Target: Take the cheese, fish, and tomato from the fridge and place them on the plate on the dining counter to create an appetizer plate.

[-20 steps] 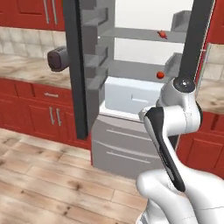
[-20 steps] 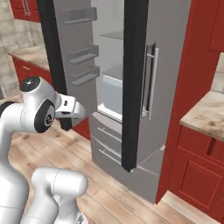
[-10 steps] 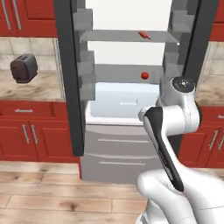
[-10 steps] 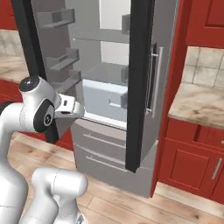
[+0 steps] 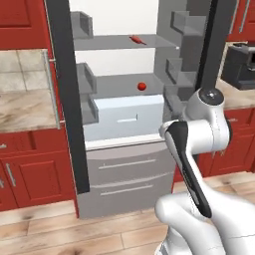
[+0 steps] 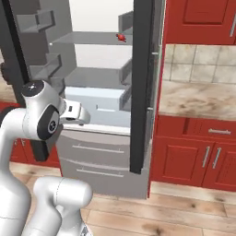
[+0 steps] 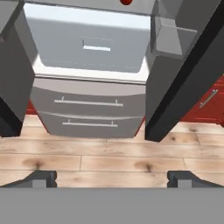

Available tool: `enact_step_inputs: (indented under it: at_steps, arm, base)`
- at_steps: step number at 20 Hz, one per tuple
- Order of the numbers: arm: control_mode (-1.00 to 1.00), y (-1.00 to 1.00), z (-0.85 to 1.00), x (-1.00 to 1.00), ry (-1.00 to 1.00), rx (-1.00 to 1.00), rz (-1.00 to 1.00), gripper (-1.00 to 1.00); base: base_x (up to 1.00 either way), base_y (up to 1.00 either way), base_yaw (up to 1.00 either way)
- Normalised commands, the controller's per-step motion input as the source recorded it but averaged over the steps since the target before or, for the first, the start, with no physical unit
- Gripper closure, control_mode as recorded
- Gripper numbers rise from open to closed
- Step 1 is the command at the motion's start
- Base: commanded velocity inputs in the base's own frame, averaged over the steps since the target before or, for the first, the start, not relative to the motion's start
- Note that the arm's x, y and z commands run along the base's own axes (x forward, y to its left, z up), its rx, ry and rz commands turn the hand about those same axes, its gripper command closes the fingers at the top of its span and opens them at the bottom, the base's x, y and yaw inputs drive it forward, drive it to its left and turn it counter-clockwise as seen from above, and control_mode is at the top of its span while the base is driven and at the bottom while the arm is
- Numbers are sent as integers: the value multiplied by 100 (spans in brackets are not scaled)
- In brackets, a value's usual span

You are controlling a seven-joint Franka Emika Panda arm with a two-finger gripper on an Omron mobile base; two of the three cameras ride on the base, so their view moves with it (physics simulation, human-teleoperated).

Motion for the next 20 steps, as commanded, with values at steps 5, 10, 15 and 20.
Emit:
enact_step_inputs:
  at_steps: [5,10,15,20]
  arm:
    - [100,0,0,0,0,0,0,-100]
    - [100,0,0,0,0,0,0,-100]
    - [100,0,0,0,0,0,0,-100]
    - [100,0,0,0,0,0,0,-100]
  base:
    - [21,77,-33]
    - [14,-19,-12]
    - [27,-23,-3]
    - [64,8,-1]
